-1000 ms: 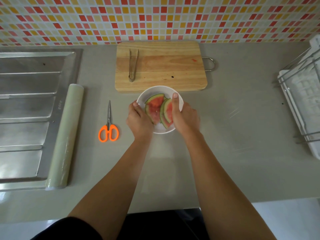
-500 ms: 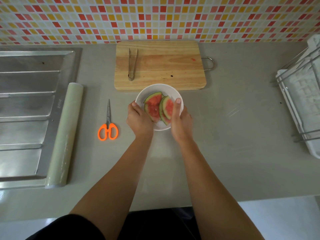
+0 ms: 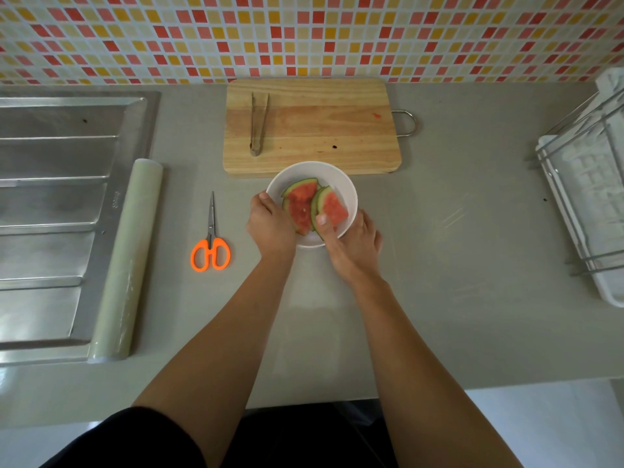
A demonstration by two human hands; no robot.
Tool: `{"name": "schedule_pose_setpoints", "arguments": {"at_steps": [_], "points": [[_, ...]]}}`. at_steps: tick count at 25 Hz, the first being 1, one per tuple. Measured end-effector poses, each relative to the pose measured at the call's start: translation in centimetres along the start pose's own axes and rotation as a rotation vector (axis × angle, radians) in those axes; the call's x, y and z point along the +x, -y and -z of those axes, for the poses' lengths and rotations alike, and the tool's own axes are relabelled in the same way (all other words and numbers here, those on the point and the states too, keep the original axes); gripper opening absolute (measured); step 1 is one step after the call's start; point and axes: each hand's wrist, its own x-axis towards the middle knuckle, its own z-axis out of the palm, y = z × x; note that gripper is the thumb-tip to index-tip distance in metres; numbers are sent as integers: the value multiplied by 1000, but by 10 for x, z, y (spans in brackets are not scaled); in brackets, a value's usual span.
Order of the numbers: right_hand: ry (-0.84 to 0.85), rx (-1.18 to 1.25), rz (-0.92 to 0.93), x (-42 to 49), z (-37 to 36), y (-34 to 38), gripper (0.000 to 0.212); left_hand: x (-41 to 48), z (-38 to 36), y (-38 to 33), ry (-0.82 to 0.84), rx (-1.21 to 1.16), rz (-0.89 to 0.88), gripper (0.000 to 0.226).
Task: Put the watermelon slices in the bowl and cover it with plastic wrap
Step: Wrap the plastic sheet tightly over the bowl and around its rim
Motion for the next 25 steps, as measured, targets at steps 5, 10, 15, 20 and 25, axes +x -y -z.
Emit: {"name": "schedule_pose_setpoints", "arguments": {"at_steps": [5, 10, 15, 20, 25], "points": [[94, -110, -18, 0, -1, -12, 109, 2, -2, -2, 31, 49, -40, 37], [113, -217, 6, -3, -7, -17, 119, 1, 1, -4, 59, 41, -37, 39], [191, -305, 134, 0, 8, -34, 132, 7, 15, -4, 234, -52, 102, 51], [75, -380, 201, 12, 20, -46, 145, 29, 40, 10, 495, -81, -41, 57], [52, -295, 234, 22, 12, -36, 128, 22, 40, 22, 551, -215, 86, 44]]}}
